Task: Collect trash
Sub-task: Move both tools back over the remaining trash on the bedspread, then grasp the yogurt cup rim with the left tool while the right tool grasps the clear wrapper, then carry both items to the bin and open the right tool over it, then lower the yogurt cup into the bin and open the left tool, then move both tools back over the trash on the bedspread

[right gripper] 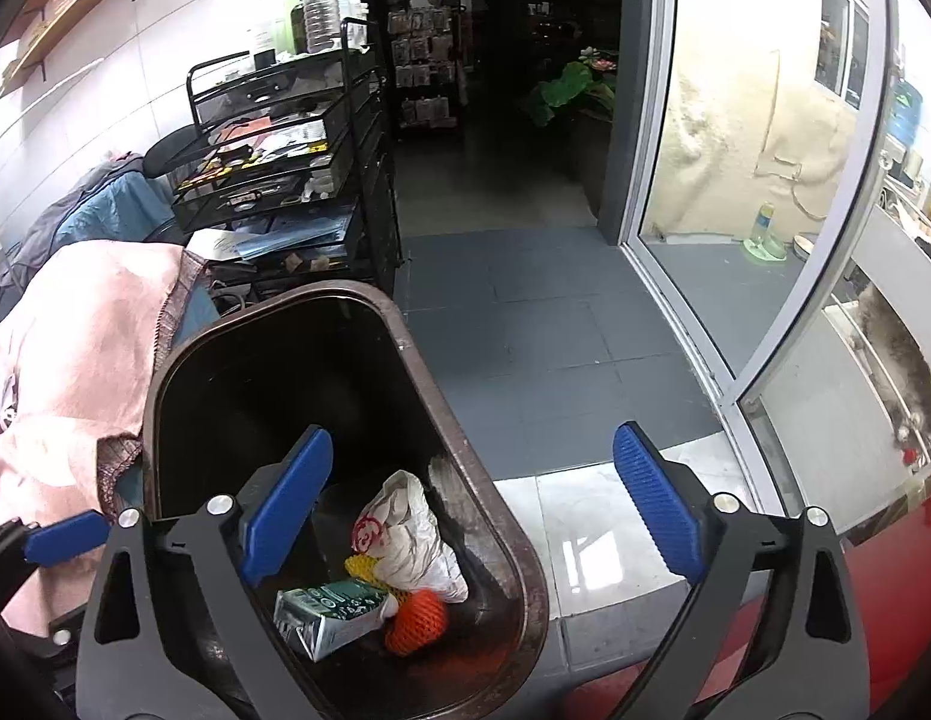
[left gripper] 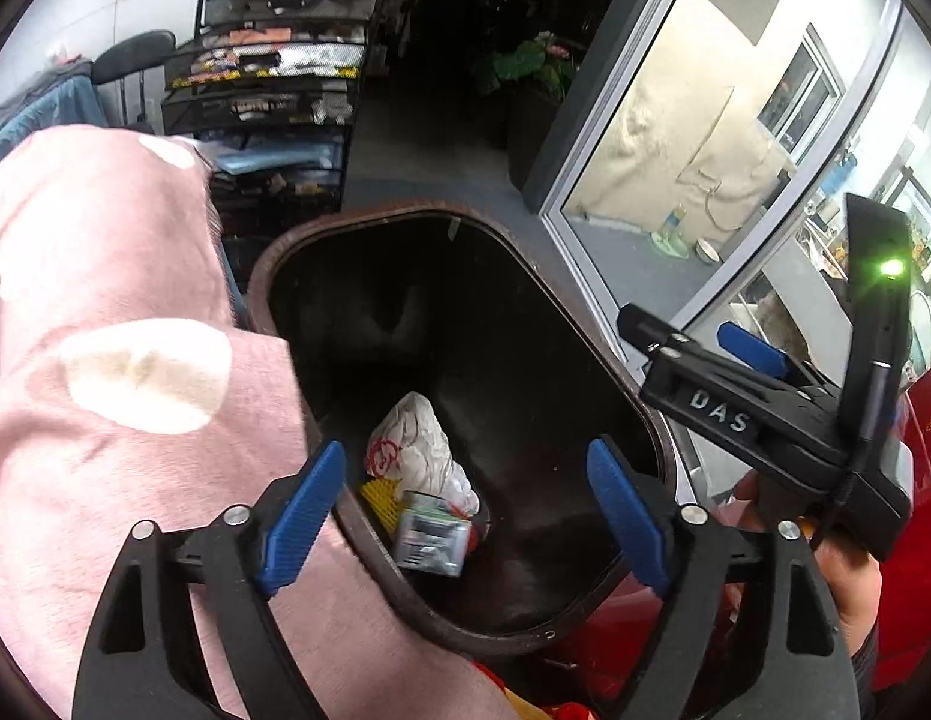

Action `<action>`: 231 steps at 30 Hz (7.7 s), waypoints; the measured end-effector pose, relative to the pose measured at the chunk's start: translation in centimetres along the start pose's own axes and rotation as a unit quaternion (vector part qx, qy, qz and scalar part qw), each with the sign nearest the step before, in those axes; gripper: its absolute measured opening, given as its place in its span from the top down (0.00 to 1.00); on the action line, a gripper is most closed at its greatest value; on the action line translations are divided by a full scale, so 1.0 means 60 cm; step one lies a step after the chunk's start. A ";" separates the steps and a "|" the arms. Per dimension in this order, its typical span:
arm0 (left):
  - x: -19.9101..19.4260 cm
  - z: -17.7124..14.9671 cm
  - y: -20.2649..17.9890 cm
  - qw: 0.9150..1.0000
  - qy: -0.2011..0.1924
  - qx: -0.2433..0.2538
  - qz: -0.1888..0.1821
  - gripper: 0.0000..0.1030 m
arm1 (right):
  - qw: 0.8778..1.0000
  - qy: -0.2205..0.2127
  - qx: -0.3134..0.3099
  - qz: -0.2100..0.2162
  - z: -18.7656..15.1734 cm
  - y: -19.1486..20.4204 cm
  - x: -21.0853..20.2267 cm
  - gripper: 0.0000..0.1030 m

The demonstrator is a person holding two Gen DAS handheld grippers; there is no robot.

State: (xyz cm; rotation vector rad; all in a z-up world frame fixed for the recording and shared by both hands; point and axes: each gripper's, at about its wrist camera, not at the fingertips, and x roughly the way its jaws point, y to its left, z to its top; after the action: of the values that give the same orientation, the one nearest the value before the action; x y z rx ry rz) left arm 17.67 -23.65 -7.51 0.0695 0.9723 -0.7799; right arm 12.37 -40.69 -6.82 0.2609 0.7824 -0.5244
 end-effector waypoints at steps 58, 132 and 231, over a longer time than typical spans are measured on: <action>-0.251 -0.099 0.357 0.988 -0.070 -0.074 0.112 0.57 | 0.929 -0.031 -0.247 0.273 -0.064 0.406 -0.152 0.05; -0.210 -0.060 0.084 0.989 -0.149 -0.008 0.013 0.92 | 0.977 -0.030 -0.121 0.171 -0.011 0.145 -0.080 0.67; -0.131 -0.035 0.030 0.993 -0.103 0.047 0.022 0.06 | 0.992 -0.059 0.004 0.108 -0.007 0.031 -0.045 0.17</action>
State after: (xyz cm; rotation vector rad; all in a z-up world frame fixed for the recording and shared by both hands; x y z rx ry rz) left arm 14.82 -17.10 -3.26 0.0900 0.7355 -0.7759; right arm 11.54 -38.00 -5.06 0.3144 0.6286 -0.3358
